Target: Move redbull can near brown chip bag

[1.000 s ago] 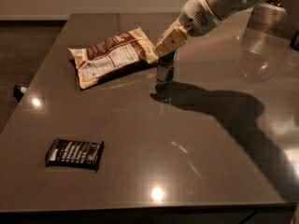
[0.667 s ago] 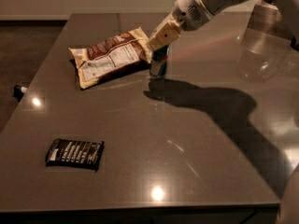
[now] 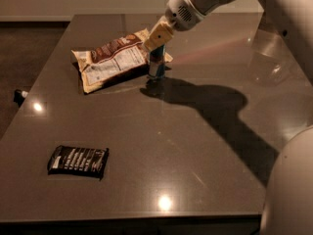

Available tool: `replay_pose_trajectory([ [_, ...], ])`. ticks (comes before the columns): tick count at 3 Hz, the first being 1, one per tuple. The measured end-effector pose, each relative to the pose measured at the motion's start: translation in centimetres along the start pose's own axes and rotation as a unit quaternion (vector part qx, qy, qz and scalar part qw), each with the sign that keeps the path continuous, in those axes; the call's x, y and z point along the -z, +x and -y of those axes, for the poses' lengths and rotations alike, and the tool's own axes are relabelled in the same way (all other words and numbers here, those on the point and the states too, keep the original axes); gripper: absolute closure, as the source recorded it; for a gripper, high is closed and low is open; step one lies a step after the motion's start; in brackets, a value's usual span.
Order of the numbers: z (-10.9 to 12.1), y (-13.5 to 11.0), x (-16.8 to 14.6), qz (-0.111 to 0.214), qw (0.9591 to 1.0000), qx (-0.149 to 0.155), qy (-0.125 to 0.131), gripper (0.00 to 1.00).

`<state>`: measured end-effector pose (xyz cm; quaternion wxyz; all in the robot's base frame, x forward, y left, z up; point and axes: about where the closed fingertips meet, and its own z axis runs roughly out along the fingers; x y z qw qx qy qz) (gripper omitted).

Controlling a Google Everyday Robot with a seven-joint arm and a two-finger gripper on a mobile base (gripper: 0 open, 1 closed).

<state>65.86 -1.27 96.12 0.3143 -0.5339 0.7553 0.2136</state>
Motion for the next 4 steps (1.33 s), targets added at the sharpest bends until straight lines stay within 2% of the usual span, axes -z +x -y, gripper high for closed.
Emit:
replay_pose_trajectory([
  [2, 1.1, 0.5, -1.9, -0.017, 0.9998, -0.011, 0.003, 0.51],
  [3, 1.1, 1.2, -2.5, -0.024, 0.9996, -0.014, -0.005, 0.19],
  [4, 1.1, 1.1, -2.8, -0.024, 0.9996, -0.013, -0.006, 0.0],
])
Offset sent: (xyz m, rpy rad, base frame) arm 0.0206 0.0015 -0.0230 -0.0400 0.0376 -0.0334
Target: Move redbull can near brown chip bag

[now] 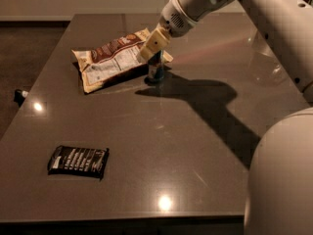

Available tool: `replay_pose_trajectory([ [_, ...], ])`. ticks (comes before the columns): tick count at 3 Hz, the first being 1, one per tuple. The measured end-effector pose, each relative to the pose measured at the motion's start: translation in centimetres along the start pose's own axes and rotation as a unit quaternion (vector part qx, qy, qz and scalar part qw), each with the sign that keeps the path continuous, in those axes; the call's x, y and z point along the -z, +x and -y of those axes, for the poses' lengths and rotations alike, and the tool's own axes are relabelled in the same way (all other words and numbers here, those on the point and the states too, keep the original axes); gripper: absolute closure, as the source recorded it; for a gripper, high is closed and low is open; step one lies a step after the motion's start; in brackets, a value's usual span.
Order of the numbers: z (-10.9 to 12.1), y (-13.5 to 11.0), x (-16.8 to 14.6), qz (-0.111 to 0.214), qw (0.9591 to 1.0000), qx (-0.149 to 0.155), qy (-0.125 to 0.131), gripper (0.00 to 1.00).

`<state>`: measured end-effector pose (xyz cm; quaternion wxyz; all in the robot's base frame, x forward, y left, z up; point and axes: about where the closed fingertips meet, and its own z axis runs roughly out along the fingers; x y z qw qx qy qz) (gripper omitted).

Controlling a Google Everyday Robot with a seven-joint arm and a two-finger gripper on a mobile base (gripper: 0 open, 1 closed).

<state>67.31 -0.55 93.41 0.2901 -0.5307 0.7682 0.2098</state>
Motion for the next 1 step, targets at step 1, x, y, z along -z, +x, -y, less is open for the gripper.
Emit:
replay_pose_trajectory([
  [1, -0.01, 0.0, -0.07, 0.0, 1.0, 0.0, -0.001, 0.0],
])
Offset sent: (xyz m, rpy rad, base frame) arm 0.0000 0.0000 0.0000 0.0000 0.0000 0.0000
